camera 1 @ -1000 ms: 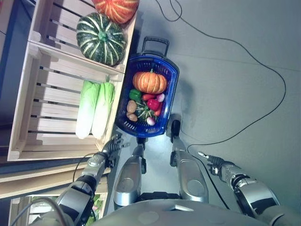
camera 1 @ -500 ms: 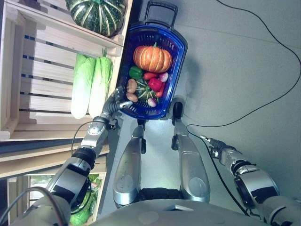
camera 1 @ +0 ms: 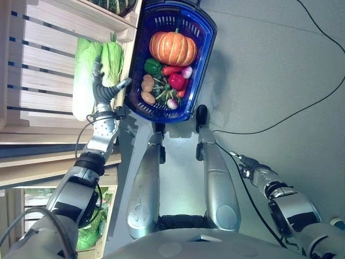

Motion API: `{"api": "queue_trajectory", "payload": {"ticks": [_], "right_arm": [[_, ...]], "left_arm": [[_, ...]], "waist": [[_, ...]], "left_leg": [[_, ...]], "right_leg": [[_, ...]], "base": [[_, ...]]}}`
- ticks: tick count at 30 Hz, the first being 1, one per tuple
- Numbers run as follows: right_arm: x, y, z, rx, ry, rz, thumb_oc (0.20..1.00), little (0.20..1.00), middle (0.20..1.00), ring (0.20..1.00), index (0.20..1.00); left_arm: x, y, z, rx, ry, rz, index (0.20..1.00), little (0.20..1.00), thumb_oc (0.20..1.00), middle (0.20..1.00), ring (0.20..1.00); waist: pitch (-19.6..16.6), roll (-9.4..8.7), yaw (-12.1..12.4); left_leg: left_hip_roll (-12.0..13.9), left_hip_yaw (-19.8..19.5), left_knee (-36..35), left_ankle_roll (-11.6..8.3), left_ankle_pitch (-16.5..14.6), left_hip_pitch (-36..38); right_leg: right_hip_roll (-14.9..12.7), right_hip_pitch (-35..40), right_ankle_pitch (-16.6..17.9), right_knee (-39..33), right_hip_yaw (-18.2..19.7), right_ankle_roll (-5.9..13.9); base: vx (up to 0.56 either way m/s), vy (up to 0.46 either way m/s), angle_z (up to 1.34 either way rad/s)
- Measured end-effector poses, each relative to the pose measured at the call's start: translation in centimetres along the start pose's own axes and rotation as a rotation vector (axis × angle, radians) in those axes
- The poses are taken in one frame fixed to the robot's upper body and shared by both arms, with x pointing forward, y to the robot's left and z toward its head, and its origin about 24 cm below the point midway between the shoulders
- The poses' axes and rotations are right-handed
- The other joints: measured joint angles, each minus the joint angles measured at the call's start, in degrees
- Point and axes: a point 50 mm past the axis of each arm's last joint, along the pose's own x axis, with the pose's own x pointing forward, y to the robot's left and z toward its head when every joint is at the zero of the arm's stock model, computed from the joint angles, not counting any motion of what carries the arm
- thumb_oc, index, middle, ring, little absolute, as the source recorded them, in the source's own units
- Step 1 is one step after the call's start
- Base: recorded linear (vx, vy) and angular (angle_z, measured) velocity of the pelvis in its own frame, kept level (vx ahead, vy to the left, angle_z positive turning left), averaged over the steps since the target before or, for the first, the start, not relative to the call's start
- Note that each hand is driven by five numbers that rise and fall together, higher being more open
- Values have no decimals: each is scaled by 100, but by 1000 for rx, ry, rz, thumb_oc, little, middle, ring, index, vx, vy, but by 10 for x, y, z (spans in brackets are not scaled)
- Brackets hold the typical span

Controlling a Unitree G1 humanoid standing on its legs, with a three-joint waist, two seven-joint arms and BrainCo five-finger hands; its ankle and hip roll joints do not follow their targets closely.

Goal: Pick up fruits and vegetables into the basket

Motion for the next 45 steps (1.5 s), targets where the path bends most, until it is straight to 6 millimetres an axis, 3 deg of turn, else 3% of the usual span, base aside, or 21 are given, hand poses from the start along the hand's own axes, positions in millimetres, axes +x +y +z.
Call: {"api": "queue_trajectory", "payload": {"ticks": [10, 20, 25, 29, 38, 45], "right_arm": [[0, 2, 1, -5, -12, 9, 1000, 1000, 1000, 1000, 1000], [0, 4, 7, -26, -22, 14, 1000, 1000, 1000, 1000, 1000], [0, 7, 16, -35, -42, 28, 1000, 1000, 1000, 1000, 1000], [0, 8, 21, -43, -52, 39, 1000, 1000, 1000, 1000, 1000], [-1, 2, 30, -49, -68, 37, 1000, 1000, 1000, 1000, 1000], [-2, -2, 37, -51, -72, 31, 1000, 1000, 1000, 1000, 1000]], "left_arm": [[9, 32, -21, 253, 54, 249, 1000, 1000, 1000, 1000, 1000], [17, 55, -41, 483, 174, 289, 1000, 1000, 1000, 1000, 1000], [11, 61, -59, 561, 312, 194, 1000, 1000, 1000, 1000, 1000], [7, 67, -72, 577, 428, 155, 1000, 1000, 1000, 1000, 1000], [20, 78, -72, 531, 538, 97, 1000, 1000, 1000, 1000, 1000], [20, 84, -74, 501, 584, 149, 1000, 1000, 1000, 1000, 1000]], "waist": [[41, -114, -108], [41, -161, -187], [40, -248, -250], [48, -281, -294], [46, -283, -320], [45, -284, -321]], "left_leg": [[-48, 114, 206, 70, -143, -207], [-44, 139, 373, 130, -238, -376], [-41, 178, 431, 96, -284, -453], [-31, 186, 543, 109, -335, -587], [-39, 217, 555, 108, -339, -715], [16, 258, 635, 89, -385, -782]], "right_leg": [[10, -238, -69, 208, 164, 94], [30, -329, -85, 209, 199, 114], [34, -425, -89, 255, 245, 119], [55, -552, -93, 330, 291, 124], [51, -727, -96, 398, 323, 130], [92, -768, -98, 412, 328, 128]], "base": [[6, 8, -2], [-1, 3, -1], [15, 33, -3], [18, 37, -5], [13, 16, -1], [5, 1, -2]]}}
